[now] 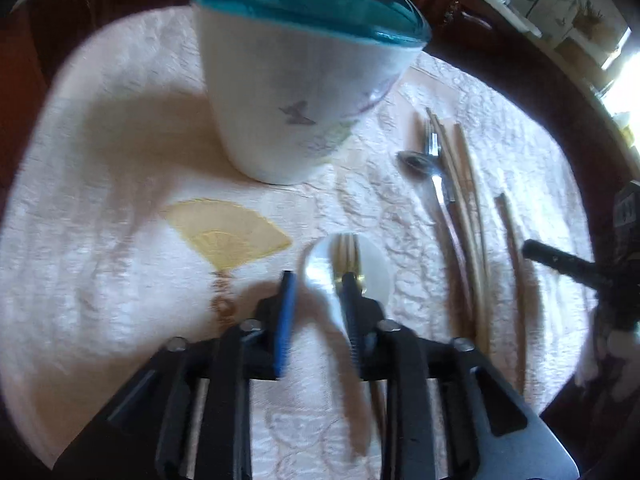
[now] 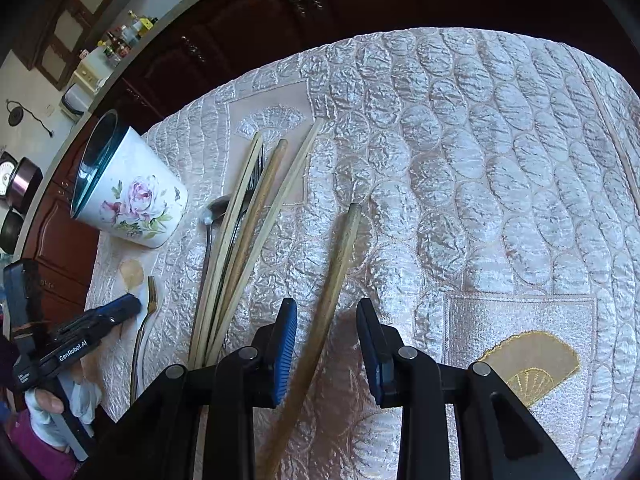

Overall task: Organize utensils
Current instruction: 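Close left gripper on the white spoon while right gripper grasps a wooden chopstick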

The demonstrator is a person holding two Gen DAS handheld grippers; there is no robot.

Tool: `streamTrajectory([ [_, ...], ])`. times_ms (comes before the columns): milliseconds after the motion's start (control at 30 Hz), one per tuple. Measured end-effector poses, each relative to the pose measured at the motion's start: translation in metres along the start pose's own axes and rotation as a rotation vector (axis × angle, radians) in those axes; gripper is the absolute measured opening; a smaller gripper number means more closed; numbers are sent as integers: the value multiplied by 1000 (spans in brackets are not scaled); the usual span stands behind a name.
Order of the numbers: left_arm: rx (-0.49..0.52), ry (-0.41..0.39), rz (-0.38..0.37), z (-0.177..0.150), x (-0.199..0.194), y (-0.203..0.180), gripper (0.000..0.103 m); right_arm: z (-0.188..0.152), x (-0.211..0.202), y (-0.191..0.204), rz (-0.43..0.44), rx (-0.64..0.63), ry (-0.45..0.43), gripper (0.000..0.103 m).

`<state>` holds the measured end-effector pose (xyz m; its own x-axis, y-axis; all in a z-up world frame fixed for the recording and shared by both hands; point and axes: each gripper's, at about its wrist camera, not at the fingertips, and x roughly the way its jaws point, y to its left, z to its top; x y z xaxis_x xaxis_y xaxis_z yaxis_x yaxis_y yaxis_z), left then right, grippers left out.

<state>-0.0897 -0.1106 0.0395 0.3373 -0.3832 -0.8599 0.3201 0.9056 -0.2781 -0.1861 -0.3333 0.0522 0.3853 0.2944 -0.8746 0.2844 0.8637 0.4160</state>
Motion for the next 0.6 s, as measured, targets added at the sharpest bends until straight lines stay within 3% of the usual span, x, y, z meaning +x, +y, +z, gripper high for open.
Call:
streamTrajectory([
  [167,25,11,11,3,6,0,30,1,0,-4,4,6,1,29],
  [233,58,15,7,4,7,-1,26,2,-1,-6,6,12,1,29],
  [267,82,18,6,5,8,-3,15,2,-2,-8,8,19,1,29],
  [300,103,19,11,6,9,-4,11,2,-2,-10,11,26,-1,29],
  [500,169,1,20,11,-1,-15,3,0,-9,-11,28,33,-15,30],
  [600,260,-50,76,10,-20,-41,1,-1,-13,-13,36,39,-21,30],
])
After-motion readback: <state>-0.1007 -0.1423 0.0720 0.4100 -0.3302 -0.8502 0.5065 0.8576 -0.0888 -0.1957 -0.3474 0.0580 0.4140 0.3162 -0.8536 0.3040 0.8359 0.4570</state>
